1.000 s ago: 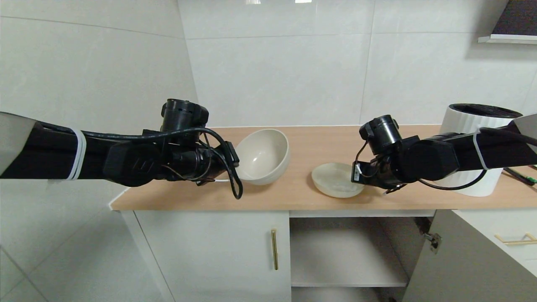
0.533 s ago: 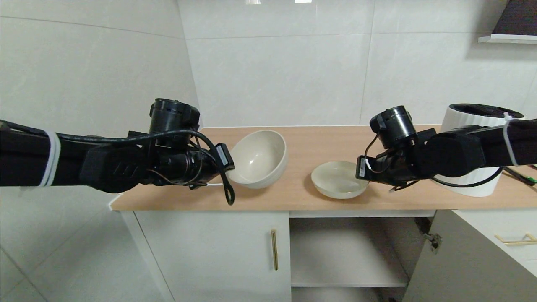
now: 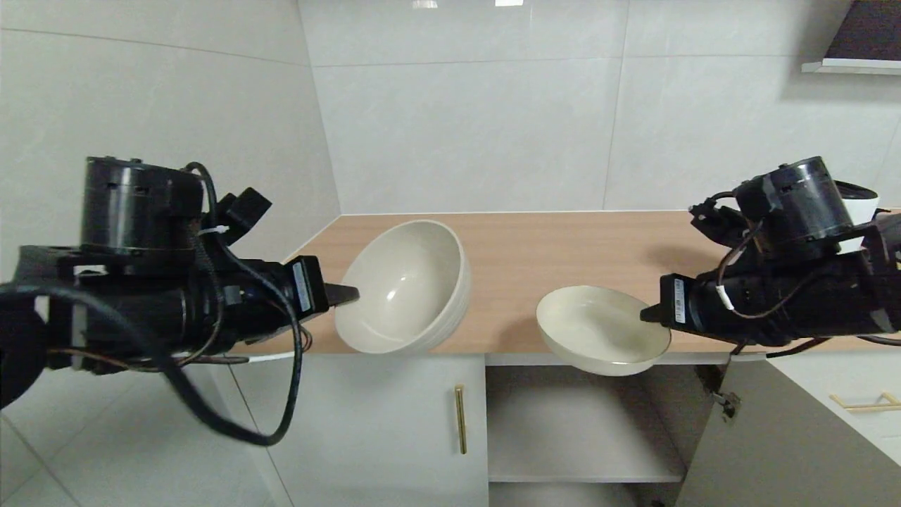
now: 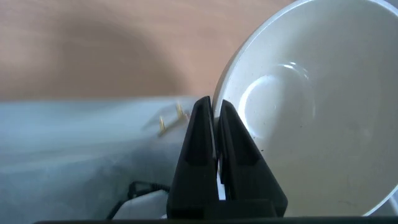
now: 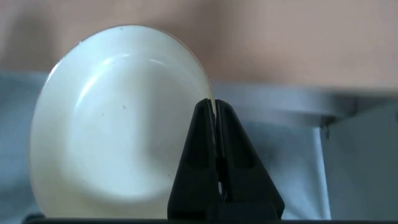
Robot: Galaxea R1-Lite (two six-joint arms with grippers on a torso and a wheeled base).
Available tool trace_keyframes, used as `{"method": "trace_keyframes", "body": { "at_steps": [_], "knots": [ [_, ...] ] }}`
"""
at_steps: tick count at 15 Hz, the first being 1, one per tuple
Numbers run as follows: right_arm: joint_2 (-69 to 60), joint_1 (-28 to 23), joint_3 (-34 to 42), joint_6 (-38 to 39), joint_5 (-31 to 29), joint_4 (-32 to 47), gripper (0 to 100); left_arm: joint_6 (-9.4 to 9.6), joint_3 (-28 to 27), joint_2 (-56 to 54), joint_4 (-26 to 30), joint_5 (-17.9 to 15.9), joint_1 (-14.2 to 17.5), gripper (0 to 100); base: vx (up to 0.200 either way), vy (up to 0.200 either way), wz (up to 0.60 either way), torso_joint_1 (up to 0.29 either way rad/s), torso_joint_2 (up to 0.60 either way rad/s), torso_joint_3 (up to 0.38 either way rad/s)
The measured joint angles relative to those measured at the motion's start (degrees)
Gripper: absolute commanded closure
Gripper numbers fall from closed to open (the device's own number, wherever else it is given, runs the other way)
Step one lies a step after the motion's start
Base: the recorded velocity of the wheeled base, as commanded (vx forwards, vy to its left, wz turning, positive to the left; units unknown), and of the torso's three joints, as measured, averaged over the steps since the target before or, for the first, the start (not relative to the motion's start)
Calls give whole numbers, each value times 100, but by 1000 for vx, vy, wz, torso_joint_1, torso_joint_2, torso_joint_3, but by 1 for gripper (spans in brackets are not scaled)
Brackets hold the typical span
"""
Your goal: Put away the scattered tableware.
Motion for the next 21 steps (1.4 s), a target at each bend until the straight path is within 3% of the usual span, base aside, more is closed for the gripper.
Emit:
{"method": "trace_keyframes", "body": {
  "at_steps": [2,6,9,12,21],
  "knots": [
    [-424,22,394,-51,66,-6,100,150,480,-499,-13,-229,2,100,0,0,0,0,0,0],
    [-1040,33,1092,-273,371,-40,100,213,1079,-1051,-43,-297,6,100,0,0,0,0,0,0],
    [-1167,38,1232,-279,372,-55,100,216,1158,-1122,-44,-301,-4,100,0,0,0,0,0,0],
    [-1176,33,1254,-300,374,-55,100,213,1169,-1086,-49,-301,-15,100,-200,0,0,1,1,1],
    [-1075,33,1263,-300,377,-93,100,213,1178,-1056,-43,-315,-20,100,0,0,0,0,0,0]
  ]
}}
